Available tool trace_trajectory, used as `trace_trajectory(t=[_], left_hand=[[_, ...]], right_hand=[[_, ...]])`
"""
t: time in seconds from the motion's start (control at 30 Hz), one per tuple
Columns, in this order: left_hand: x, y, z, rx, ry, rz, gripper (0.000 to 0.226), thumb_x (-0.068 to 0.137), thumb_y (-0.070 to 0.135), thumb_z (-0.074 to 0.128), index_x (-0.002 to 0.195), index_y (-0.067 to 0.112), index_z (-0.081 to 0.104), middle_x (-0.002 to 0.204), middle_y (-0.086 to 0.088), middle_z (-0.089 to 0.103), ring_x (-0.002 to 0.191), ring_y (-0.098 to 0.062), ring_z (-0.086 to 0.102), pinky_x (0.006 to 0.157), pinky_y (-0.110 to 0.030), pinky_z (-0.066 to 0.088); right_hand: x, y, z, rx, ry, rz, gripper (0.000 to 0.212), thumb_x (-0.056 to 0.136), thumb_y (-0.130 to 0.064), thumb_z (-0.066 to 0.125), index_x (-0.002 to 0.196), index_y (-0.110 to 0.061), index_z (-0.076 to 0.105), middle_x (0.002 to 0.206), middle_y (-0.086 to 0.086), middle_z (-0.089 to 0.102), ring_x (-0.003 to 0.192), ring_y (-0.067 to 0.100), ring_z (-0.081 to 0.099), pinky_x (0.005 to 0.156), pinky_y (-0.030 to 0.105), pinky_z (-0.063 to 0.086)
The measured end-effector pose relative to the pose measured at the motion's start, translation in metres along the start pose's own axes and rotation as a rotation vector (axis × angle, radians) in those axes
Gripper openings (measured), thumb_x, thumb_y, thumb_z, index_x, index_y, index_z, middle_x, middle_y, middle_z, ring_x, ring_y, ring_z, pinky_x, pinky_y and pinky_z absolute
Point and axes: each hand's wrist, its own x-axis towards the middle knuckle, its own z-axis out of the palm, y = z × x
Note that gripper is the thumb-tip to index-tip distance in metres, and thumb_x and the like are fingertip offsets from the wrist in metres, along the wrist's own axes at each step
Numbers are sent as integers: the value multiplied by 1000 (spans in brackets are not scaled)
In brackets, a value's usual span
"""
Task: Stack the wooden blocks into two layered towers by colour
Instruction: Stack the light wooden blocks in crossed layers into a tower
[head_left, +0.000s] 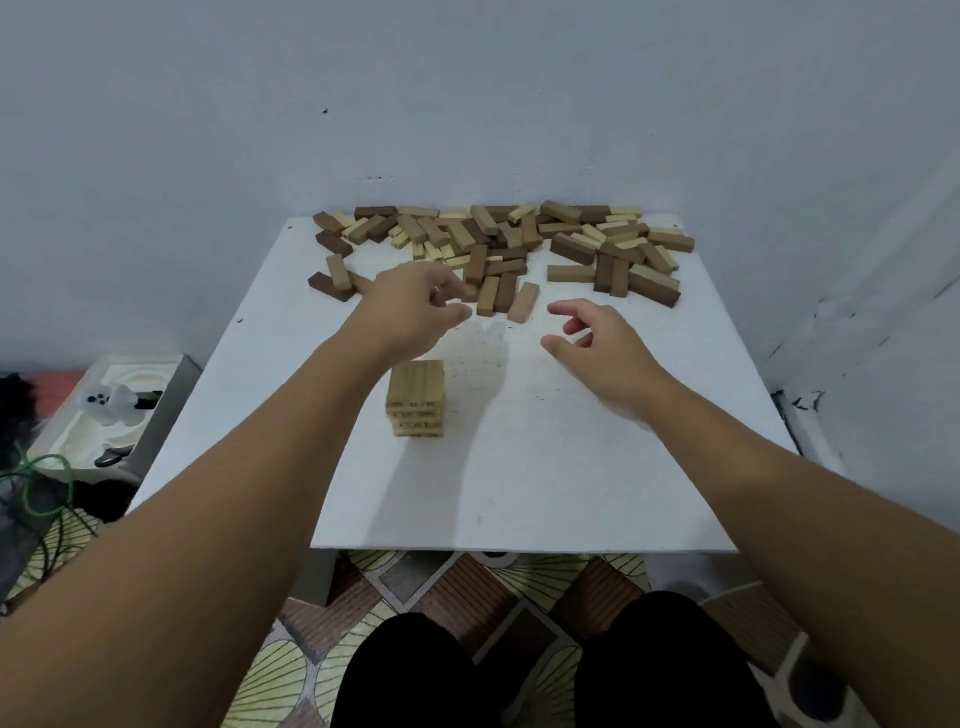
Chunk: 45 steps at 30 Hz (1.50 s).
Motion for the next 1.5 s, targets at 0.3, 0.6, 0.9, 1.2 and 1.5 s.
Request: trace_trajectory(t=[0.3,0.6,0.9,1.2,1.5], left_hand=[[75,63,92,156,-80,89,36,100,38,65,134,27,64,113,-1,65,104,-20,62,85,-38,55],[130,88,178,258,-88,157,28,103,46,53,129,37,57,111,-7,49,115,-33,43,95,-49,45],[137,79,180,315,12,151,34,99,39,55,132,35,65,115,-7,45,116,-33,41,100,-47,45],[161,75,161,292,72,137,28,96,41,58,113,22,71,122,-10,52,123,-31,42,104,-44,42],[210,81,163,650,-29,143,36,107,40,40,134,35,63,145,-8,44,133,-37,35,114,-51,28]], right_hand=[[38,55,-55,-223,176,-12,40,98,-40,64,137,-34,61,117,-2,58,106,20,58,94,39,52],[70,101,-87,-453,191,75,54,100,-47,59,151,-38,47,147,4,41,132,32,35,110,42,36],[71,97,-75,-422,185,-38,42,95,-51,61,137,-46,60,132,-7,52,123,27,40,107,41,29],[87,89,-76,-286,73,-114,49,89,-76,54,129,-51,64,115,-18,58,123,9,39,110,38,20],[139,80,-89,-598,193,-11,33,106,-37,45,135,-40,61,142,-3,48,134,28,33,108,44,24]])
